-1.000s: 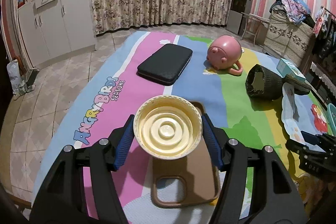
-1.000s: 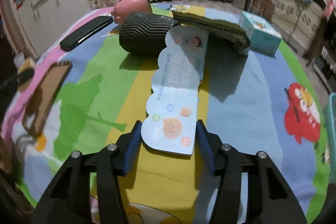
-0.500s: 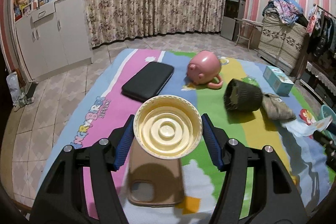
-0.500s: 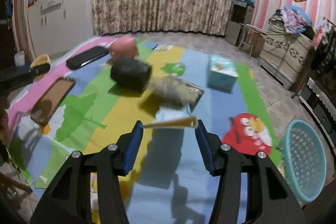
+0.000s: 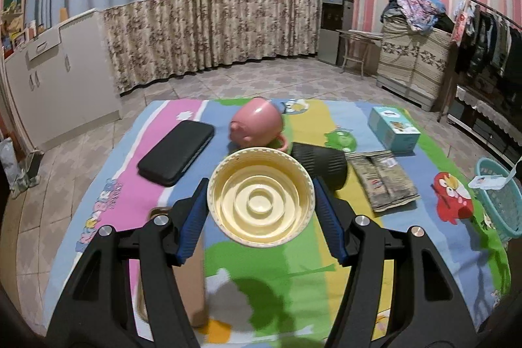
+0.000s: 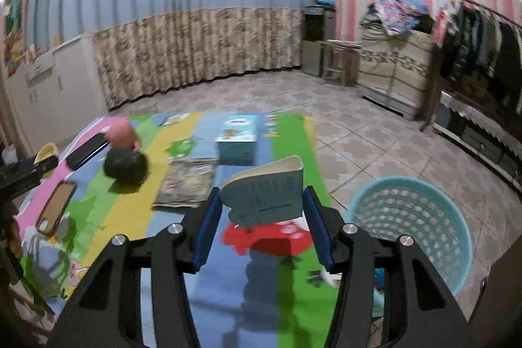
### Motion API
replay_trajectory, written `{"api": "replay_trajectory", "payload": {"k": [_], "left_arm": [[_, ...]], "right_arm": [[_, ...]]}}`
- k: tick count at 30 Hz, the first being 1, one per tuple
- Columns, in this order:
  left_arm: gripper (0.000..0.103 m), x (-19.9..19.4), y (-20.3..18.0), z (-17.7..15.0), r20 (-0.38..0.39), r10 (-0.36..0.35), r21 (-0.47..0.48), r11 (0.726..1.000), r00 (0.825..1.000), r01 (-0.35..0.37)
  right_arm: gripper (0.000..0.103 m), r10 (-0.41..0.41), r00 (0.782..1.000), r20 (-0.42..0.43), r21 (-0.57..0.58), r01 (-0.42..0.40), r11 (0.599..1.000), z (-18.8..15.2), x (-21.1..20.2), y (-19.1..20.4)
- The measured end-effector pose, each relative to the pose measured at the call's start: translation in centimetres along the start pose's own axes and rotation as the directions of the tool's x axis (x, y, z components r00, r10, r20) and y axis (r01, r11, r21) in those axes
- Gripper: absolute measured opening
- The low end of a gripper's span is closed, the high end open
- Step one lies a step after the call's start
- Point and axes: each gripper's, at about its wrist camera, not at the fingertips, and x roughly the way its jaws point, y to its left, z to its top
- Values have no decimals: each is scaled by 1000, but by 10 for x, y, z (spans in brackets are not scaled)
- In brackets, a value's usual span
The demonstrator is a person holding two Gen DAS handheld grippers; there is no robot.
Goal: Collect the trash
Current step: 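Carry the cream lid and white card over the blue basket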
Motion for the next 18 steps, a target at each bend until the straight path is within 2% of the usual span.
{"api": "replay_trajectory", "payload": {"k": [7, 11, 18], "left_arm": [[61, 5, -41, 14, 14, -47, 36, 998, 999, 46], [61, 9, -72, 18, 18, -85, 67, 994, 996, 83], [61, 19, -134, 19, 9, -167, 115, 980, 986, 165]], "right_arm": [[51, -78, 997, 5, 125, 77, 989, -8, 0, -64], [51, -132, 991, -2, 154, 131, 979, -13, 1, -88], [51, -159, 987, -19, 248, 158, 956, -24, 5, -133]]}}
